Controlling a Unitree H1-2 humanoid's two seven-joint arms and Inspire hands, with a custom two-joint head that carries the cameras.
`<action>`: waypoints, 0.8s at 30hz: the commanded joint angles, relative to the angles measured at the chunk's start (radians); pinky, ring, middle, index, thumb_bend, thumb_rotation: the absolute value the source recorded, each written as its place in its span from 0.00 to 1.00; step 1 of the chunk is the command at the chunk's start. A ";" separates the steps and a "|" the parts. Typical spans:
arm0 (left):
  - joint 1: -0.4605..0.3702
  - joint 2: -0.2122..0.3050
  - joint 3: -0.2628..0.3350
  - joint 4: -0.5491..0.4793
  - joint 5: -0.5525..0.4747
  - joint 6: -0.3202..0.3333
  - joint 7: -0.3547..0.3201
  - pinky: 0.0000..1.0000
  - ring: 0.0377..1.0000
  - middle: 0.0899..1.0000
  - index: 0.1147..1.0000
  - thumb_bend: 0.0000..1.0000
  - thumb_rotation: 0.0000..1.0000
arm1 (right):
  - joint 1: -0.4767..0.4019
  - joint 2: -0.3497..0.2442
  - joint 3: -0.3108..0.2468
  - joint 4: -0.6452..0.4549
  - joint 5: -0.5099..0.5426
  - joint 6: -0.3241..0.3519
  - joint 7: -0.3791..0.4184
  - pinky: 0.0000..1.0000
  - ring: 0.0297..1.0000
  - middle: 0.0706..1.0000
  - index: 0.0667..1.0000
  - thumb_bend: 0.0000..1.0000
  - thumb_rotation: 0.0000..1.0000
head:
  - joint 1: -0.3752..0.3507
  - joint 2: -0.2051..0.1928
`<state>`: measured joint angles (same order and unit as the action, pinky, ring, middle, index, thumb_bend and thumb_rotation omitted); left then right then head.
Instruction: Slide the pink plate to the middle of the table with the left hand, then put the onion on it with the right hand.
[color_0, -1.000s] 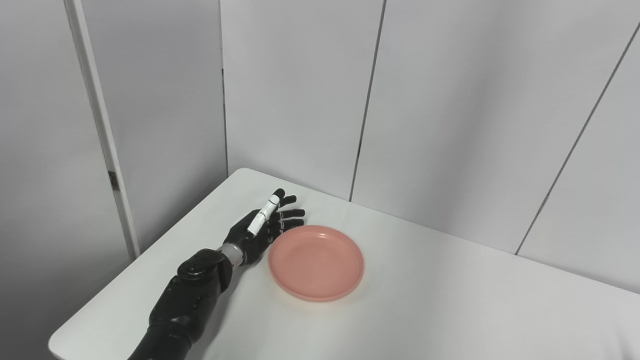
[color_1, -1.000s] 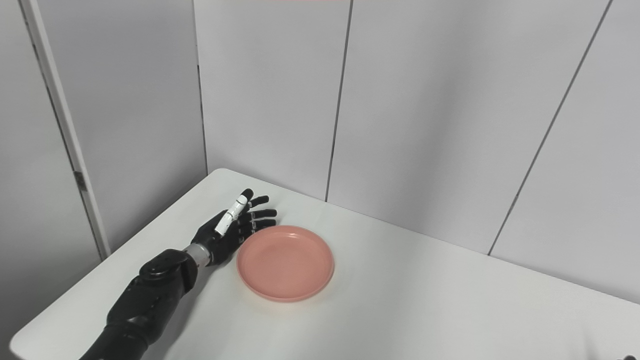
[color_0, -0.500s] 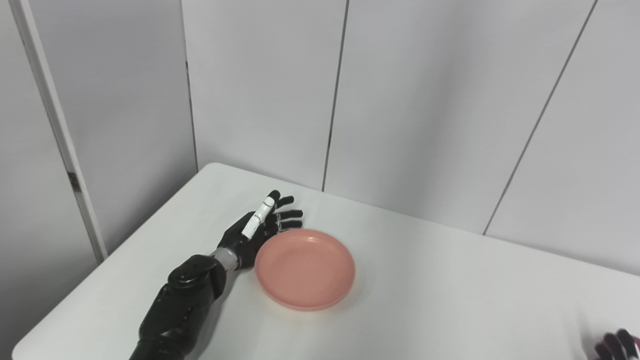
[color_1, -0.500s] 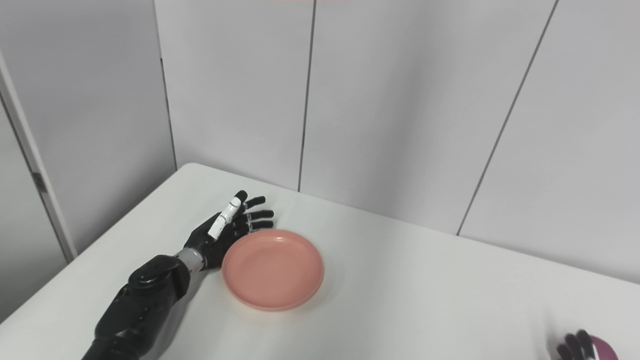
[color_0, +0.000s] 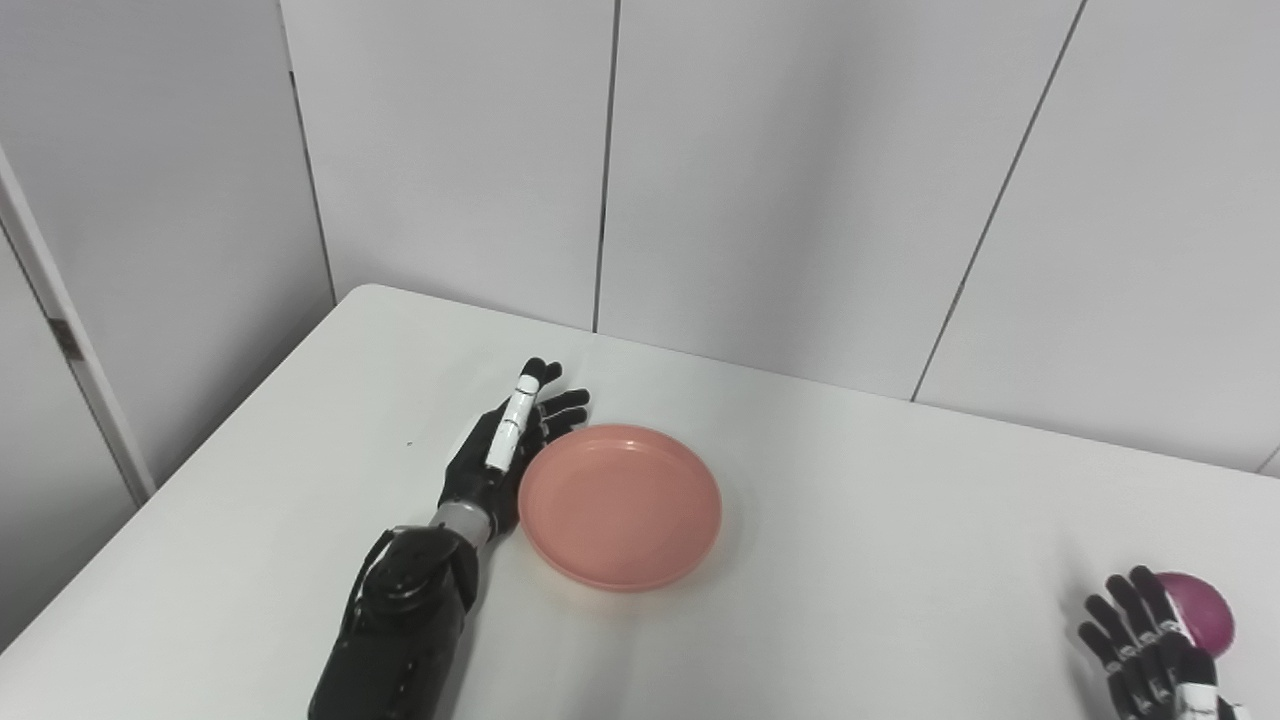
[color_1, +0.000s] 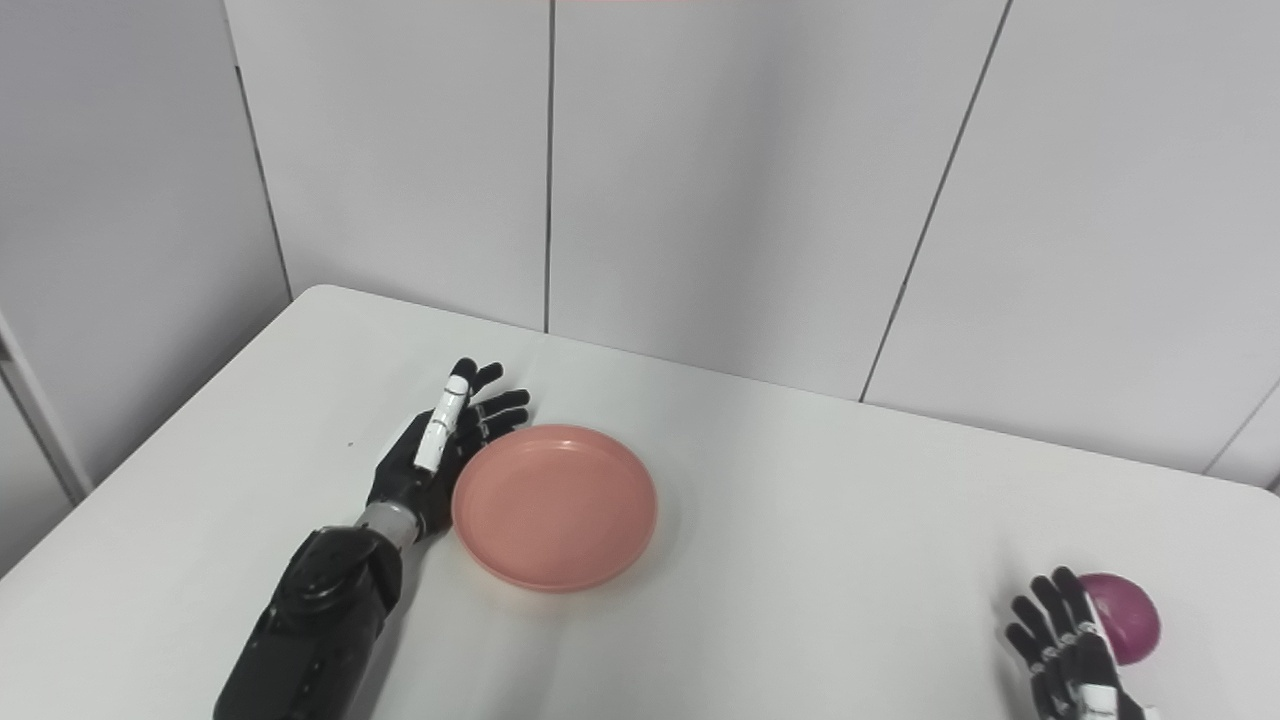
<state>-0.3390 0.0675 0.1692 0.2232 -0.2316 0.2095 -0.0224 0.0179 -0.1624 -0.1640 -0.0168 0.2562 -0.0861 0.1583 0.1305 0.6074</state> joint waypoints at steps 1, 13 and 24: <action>0.007 -0.015 0.009 -0.012 0.015 -0.013 0.034 0.87 0.82 0.78 0.88 0.71 0.87 | 0.035 0.043 0.023 0.022 0.001 -0.004 -0.007 0.91 0.92 0.93 0.96 0.83 0.92 | -0.005 0.001; 0.050 -0.068 -0.009 -0.040 0.044 -0.056 0.052 0.84 0.84 0.80 0.87 0.67 0.81 | 0.034 0.083 0.051 -0.012 -0.044 0.016 -0.045 0.92 0.93 0.94 0.96 0.86 0.89 | -0.104 0.009; -0.002 0.046 -0.074 0.037 0.008 -0.011 -0.129 0.82 0.79 0.76 0.83 0.67 0.76 | 0.030 0.120 0.075 -0.042 -0.087 0.052 -0.094 0.93 0.94 0.94 0.98 0.86 0.89 | -0.171 0.021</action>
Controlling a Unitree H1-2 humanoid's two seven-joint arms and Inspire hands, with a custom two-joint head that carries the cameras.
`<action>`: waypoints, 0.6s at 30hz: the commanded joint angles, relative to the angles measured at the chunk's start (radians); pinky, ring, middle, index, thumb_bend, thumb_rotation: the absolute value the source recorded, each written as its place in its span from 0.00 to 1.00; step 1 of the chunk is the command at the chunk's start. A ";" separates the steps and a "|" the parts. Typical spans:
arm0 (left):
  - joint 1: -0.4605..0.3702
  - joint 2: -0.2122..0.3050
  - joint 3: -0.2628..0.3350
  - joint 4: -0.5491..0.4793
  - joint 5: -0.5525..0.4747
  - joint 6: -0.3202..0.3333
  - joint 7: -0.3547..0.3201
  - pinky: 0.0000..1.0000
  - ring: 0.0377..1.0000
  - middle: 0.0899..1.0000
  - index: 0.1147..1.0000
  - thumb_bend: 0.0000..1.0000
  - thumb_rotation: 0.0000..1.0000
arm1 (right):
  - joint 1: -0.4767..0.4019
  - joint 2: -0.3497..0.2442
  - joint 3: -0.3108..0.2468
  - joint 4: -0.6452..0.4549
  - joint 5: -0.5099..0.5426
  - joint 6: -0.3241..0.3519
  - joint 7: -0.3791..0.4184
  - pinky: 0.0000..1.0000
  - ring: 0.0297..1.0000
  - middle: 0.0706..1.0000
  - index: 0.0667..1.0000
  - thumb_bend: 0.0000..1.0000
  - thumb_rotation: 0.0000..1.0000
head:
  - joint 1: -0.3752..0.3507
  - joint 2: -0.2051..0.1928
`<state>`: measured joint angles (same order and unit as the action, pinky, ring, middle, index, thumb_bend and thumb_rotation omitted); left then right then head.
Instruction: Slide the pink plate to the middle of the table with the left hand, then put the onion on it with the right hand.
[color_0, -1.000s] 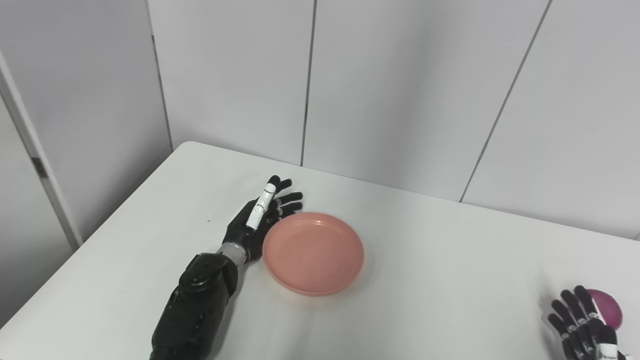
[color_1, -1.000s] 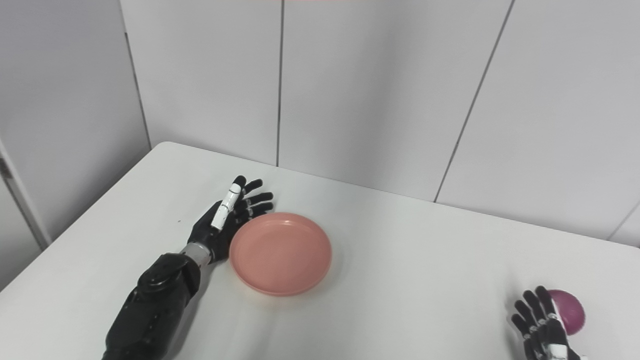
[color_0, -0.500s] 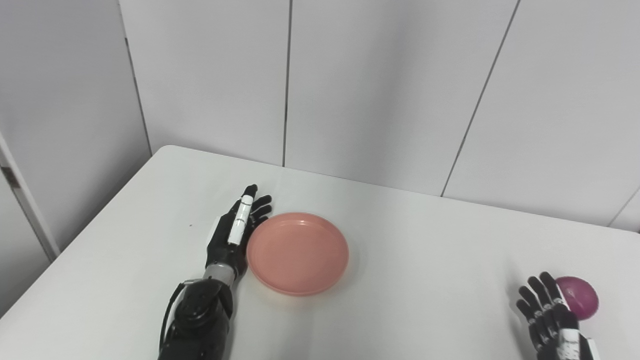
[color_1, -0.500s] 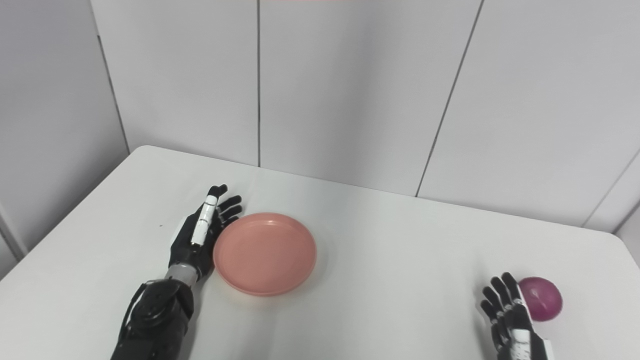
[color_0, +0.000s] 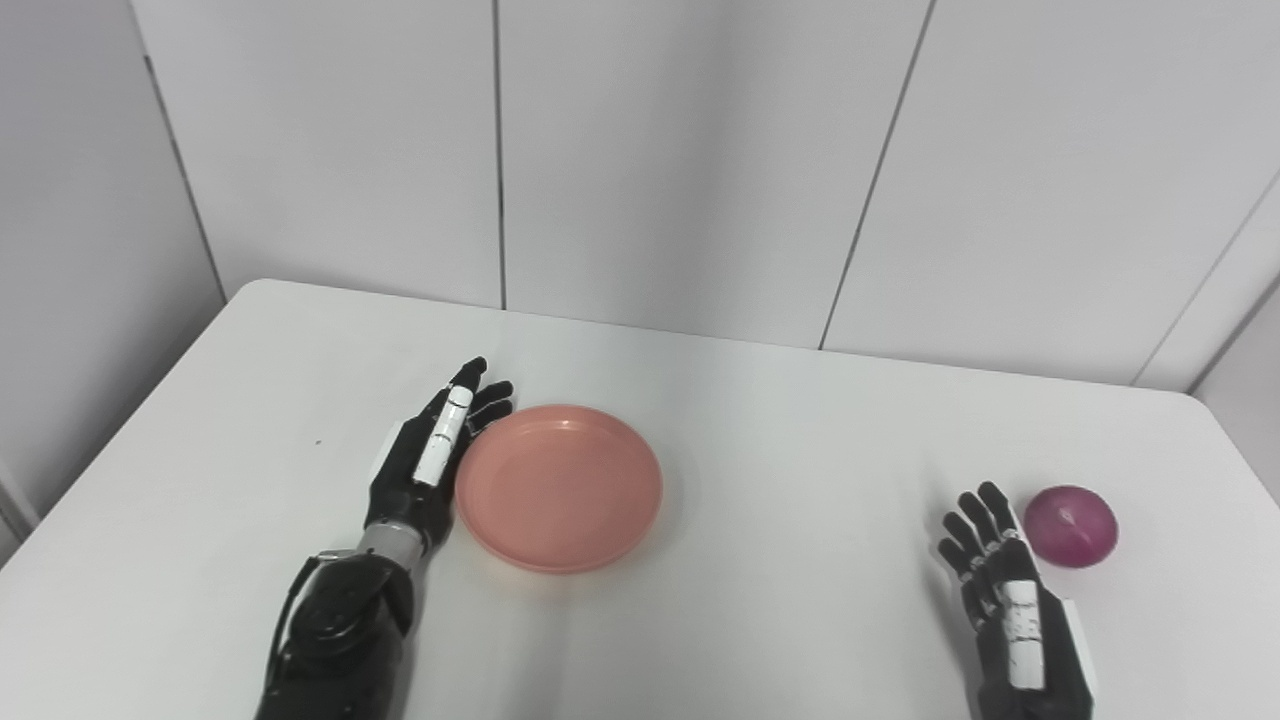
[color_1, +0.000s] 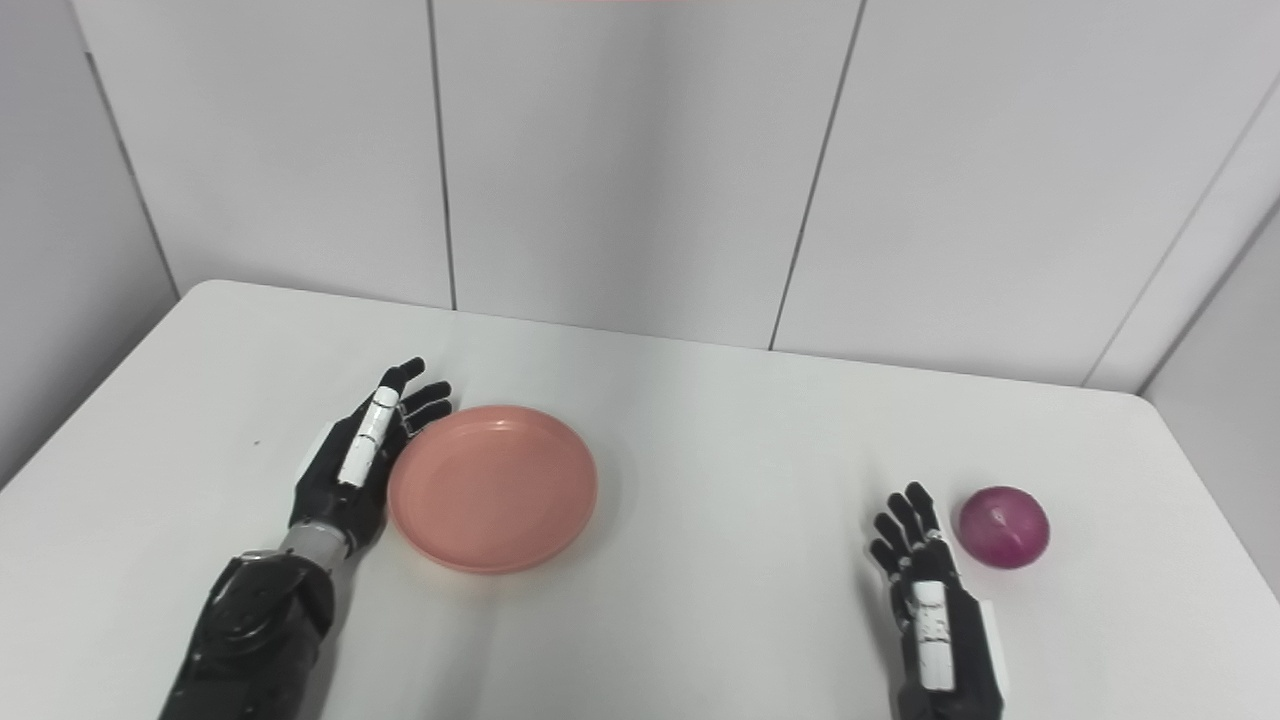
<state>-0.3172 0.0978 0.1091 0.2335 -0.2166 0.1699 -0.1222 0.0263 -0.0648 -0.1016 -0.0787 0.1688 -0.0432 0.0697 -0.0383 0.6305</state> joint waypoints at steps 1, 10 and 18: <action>-0.035 0.030 -0.022 0.046 -0.003 0.023 -0.048 0.82 0.78 0.75 0.82 0.67 0.75 | 0.022 0.024 0.014 0.018 -0.003 0.010 -0.007 0.93 0.94 0.95 0.98 0.85 0.90 | -0.002 -0.002; -0.118 0.118 -0.075 0.145 0.012 0.012 -0.157 0.80 0.77 0.74 0.83 0.71 0.75 | 0.027 0.031 0.023 0.012 -0.009 0.020 -0.020 0.94 0.94 0.95 0.98 0.85 0.89 | -0.015 0.000; -0.149 0.136 -0.097 0.167 0.002 0.029 -0.207 0.81 0.77 0.74 0.83 0.72 0.76 | 0.023 0.037 0.027 0.012 -0.014 0.022 -0.025 0.94 0.94 0.95 0.98 0.86 0.89 | -0.019 0.004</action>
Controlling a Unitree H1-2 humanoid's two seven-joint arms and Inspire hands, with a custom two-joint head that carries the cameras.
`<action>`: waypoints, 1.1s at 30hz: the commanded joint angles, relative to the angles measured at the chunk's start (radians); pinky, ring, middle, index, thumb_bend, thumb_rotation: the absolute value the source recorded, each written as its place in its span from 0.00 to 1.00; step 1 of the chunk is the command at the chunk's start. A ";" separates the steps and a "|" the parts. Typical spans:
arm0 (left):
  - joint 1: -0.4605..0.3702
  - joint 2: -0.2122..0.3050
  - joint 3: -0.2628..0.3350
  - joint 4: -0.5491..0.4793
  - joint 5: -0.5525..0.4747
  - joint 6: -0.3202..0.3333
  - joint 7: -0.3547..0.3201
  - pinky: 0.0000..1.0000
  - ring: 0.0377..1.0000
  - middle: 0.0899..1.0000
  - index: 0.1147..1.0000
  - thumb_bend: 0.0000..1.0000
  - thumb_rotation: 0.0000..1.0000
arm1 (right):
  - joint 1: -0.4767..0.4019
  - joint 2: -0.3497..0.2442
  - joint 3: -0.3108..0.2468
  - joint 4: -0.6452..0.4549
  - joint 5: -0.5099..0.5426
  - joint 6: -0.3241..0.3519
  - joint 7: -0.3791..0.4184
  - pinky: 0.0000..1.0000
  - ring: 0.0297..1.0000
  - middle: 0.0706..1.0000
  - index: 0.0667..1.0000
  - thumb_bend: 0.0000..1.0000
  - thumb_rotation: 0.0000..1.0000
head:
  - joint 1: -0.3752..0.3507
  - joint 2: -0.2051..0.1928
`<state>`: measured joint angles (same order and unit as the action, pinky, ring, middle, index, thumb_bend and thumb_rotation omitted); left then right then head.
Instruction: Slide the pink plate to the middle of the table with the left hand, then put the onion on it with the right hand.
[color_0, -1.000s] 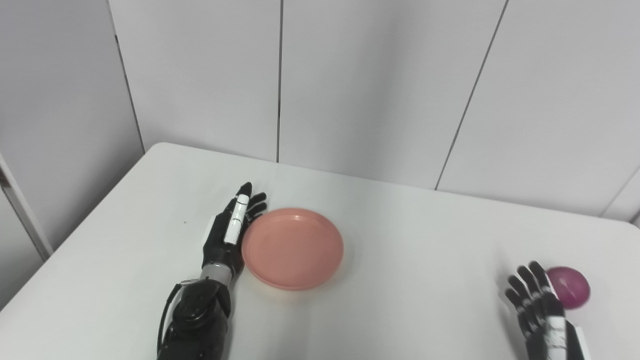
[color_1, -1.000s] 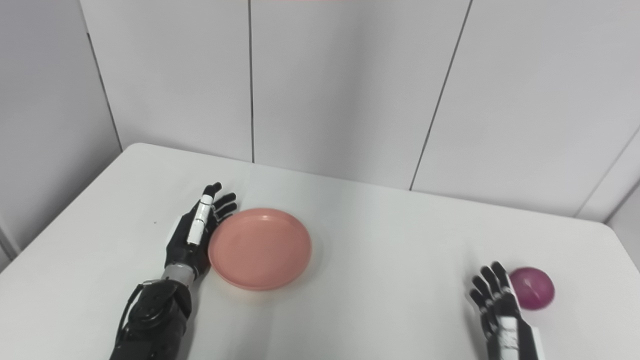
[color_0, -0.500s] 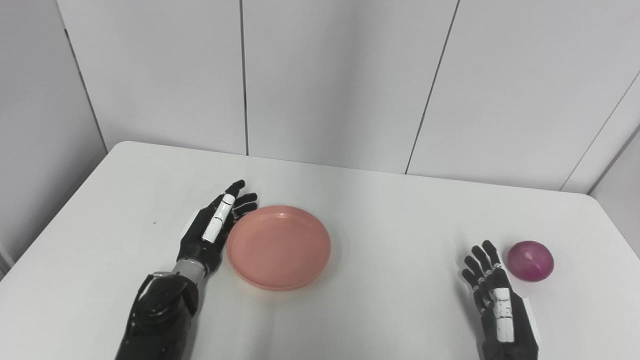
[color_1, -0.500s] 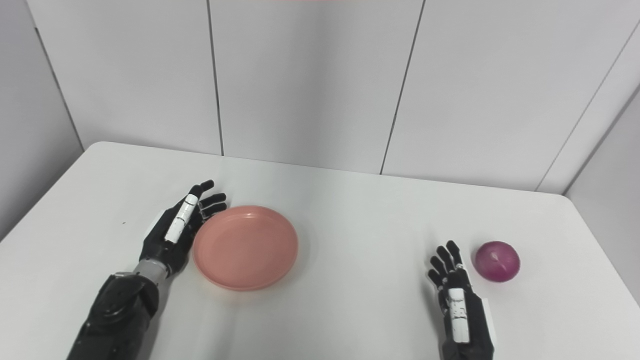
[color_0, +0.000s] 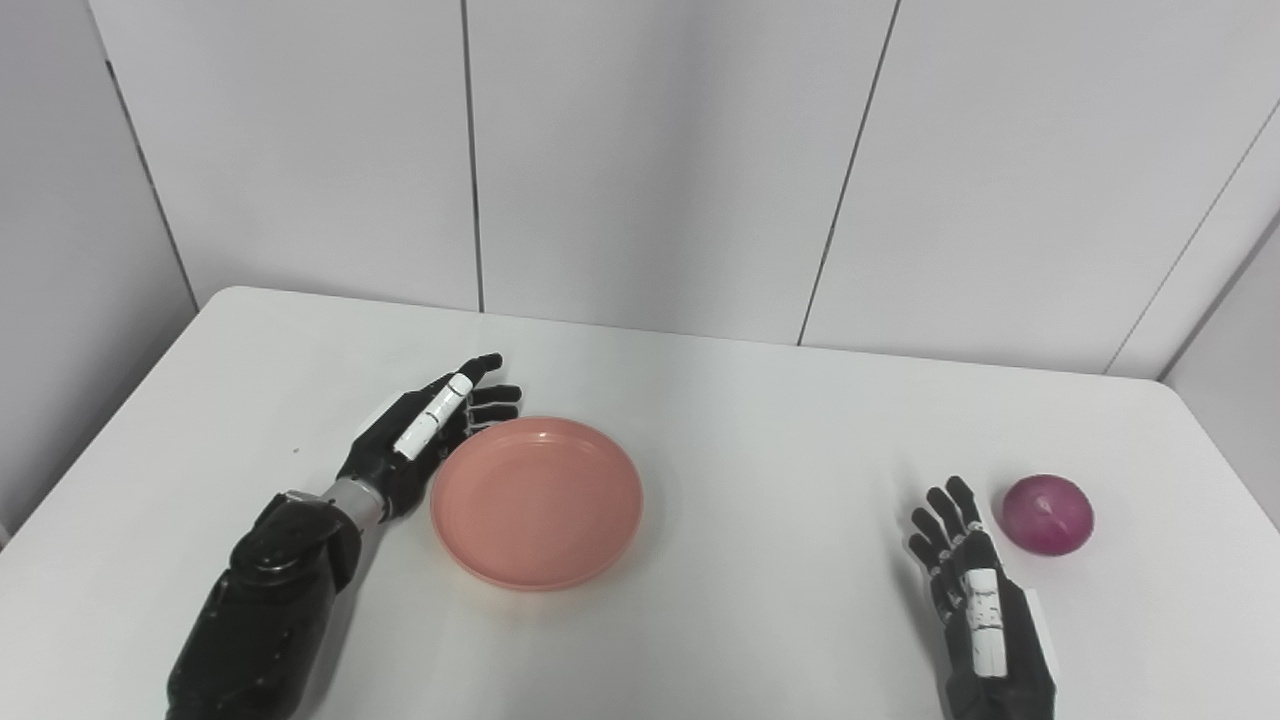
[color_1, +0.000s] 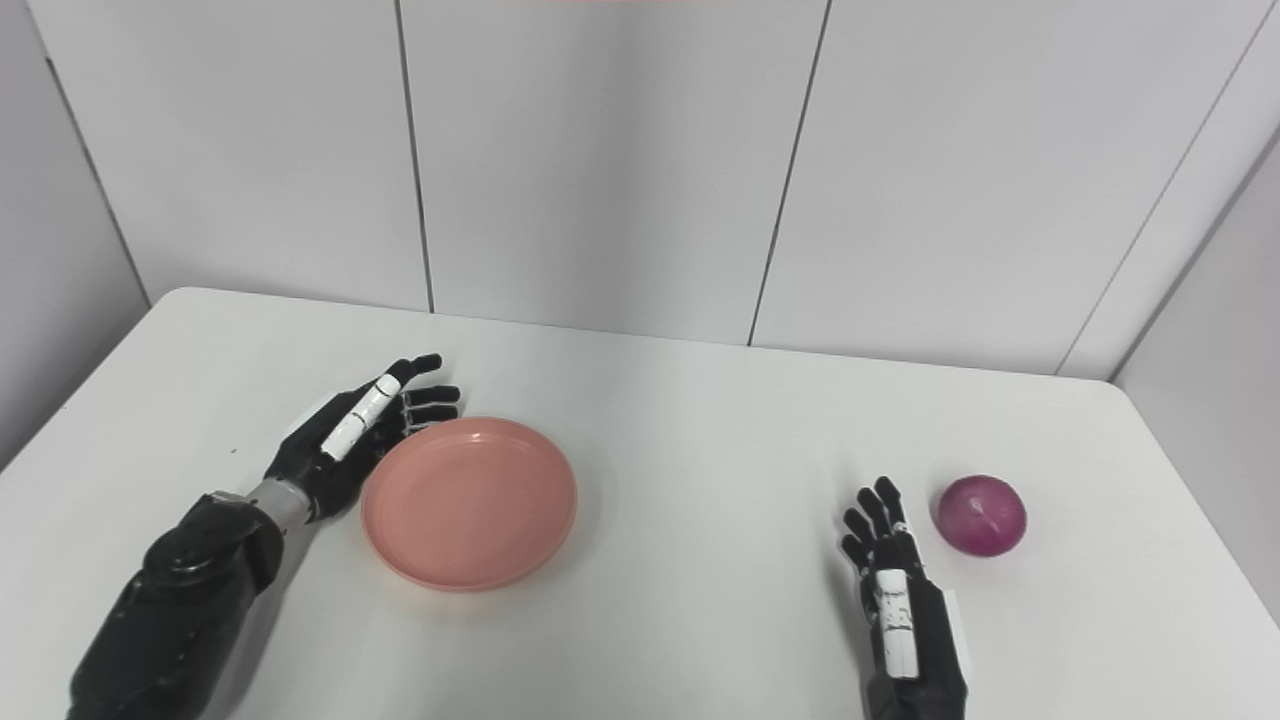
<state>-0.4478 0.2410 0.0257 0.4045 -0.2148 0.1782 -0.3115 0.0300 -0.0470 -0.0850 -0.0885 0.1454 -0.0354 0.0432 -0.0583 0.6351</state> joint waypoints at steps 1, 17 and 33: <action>-0.015 -0.012 -0.014 -0.008 0.000 0.022 -0.016 0.81 0.77 0.74 0.83 0.72 0.76 | 0.019 0.019 0.011 0.022 0.008 0.013 0.001 0.95 0.94 0.95 0.98 0.86 0.89 | 0.001 0.001; 0.123 -0.161 0.000 -0.281 -0.006 0.133 0.116 0.80 0.76 0.74 0.83 0.72 0.76 | 0.013 0.025 0.014 0.016 0.007 0.016 -0.006 0.94 0.94 0.95 0.98 0.85 0.89 | 0.004 0.005; 0.172 -0.294 0.002 -0.330 0.018 0.140 0.236 0.87 0.81 0.79 0.88 0.69 0.81 | 0.012 0.029 0.016 0.012 0.006 0.014 -0.010 0.94 0.94 0.95 0.98 0.84 0.89 | -0.002 0.007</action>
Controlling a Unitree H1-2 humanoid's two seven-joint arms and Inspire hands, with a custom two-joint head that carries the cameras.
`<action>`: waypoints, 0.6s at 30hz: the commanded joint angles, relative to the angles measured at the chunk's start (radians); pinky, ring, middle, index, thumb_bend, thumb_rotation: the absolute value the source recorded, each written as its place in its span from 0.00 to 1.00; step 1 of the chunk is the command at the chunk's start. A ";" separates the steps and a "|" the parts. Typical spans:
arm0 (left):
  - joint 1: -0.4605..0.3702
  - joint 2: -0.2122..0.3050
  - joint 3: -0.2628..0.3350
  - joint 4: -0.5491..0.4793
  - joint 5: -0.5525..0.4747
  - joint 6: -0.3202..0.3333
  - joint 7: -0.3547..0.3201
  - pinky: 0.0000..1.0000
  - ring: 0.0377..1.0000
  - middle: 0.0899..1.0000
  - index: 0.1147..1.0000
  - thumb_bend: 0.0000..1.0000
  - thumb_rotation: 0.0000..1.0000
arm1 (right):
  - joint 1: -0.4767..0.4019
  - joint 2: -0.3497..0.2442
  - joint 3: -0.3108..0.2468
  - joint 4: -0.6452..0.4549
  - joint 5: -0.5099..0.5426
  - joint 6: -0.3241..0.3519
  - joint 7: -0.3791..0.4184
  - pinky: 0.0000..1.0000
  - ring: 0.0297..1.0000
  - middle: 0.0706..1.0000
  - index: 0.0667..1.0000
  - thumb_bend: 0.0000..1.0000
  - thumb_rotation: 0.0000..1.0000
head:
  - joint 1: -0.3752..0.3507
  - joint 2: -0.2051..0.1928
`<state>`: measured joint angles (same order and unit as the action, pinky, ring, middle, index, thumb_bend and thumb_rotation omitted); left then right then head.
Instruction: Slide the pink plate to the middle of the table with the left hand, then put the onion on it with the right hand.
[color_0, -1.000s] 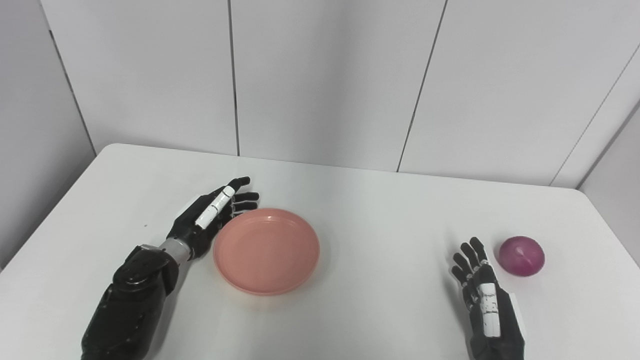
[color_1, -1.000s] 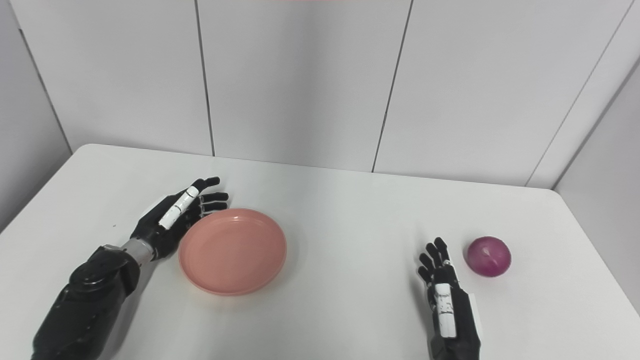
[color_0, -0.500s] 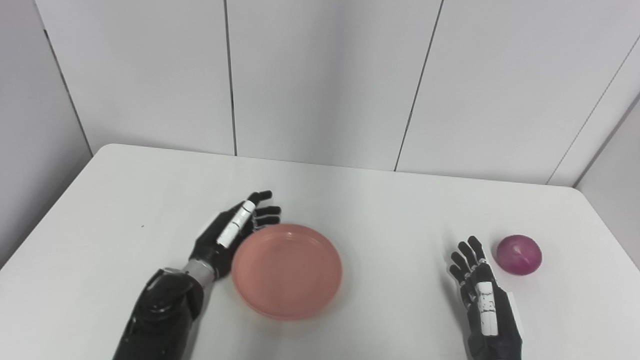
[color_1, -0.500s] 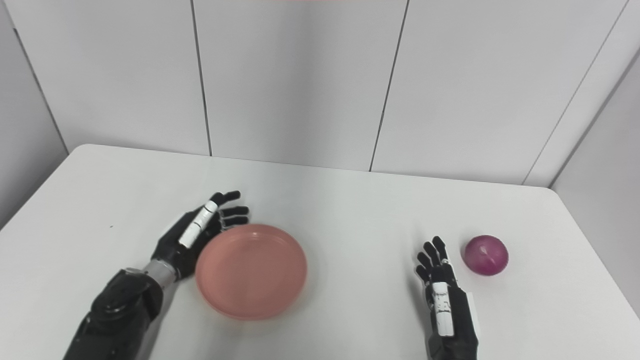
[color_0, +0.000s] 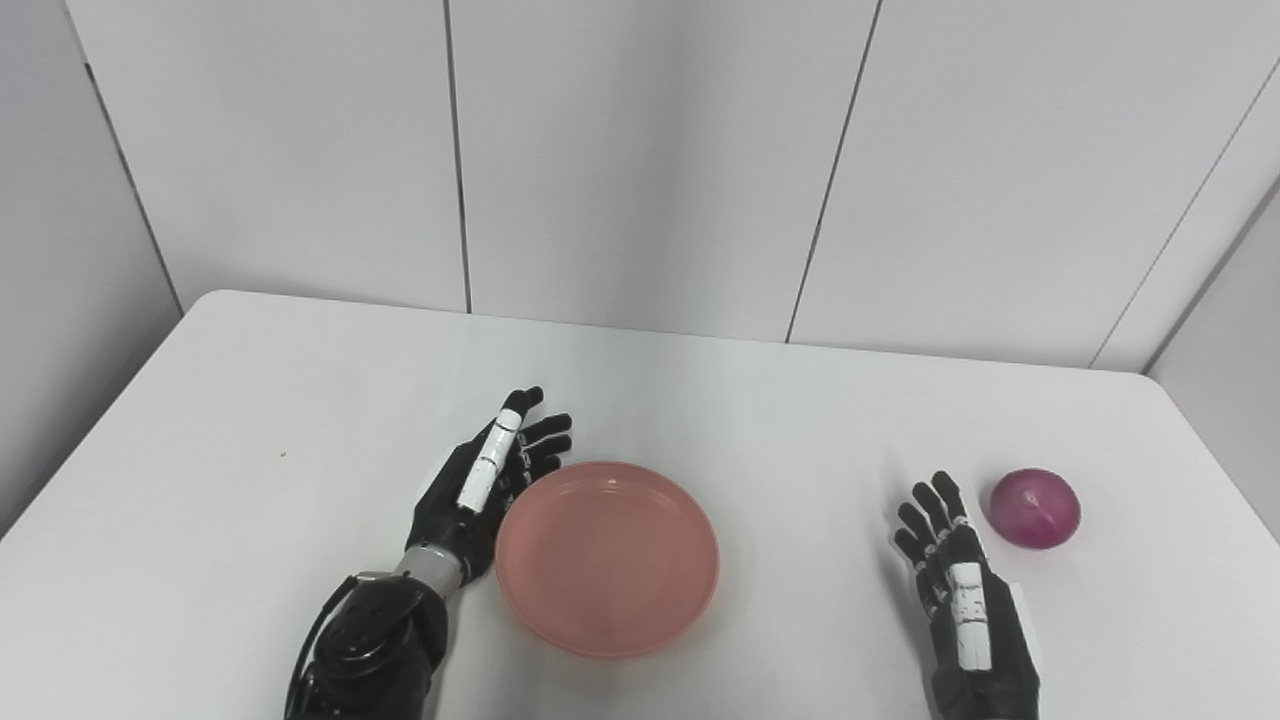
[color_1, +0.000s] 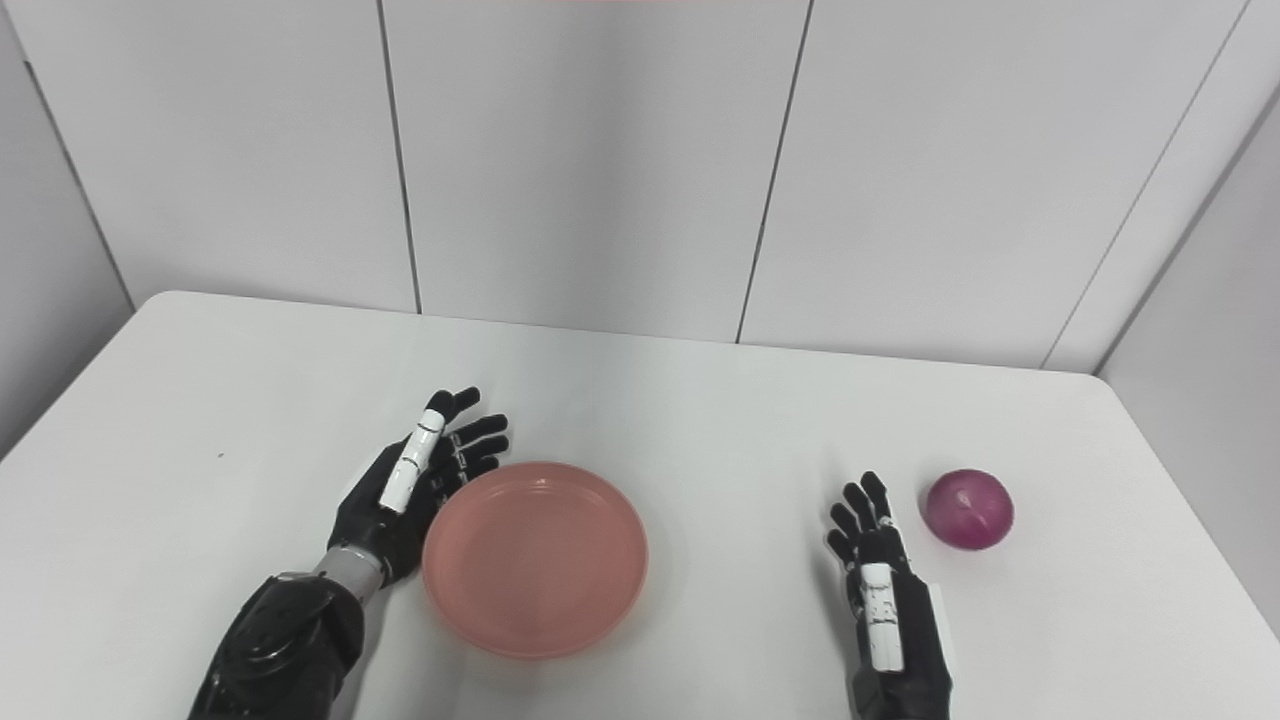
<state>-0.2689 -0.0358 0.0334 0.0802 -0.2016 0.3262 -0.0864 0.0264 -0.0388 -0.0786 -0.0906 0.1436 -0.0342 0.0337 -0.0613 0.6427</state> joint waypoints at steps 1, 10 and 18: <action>-0.008 -0.023 -0.005 -0.005 0.004 -0.010 0.014 0.88 0.82 0.79 0.88 0.69 0.81 | 0.016 0.023 0.010 0.013 0.007 0.014 -0.002 0.94 0.94 0.95 0.98 0.85 0.89 | 0.000 0.000; -0.008 -0.063 0.006 -0.015 -0.002 -0.006 0.035 0.89 0.84 0.79 0.86 0.70 0.80 | 0.012 0.030 0.016 0.014 -0.005 0.016 -0.010 0.94 0.94 0.95 0.97 0.86 0.89 | -0.027 0.006; -0.004 -0.063 0.004 -0.009 -0.010 -0.013 0.021 0.90 0.84 0.80 0.87 0.69 0.81 | 0.007 0.047 0.021 0.009 -0.020 0.024 -0.024 0.93 0.93 0.94 0.96 0.86 0.88 | -0.051 0.012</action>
<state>-0.2688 -0.0904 0.0401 0.0782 -0.1958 0.3240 -0.0552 0.0234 -0.0093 -0.0701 -0.0928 0.1256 -0.0298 0.0115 -0.1135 0.6550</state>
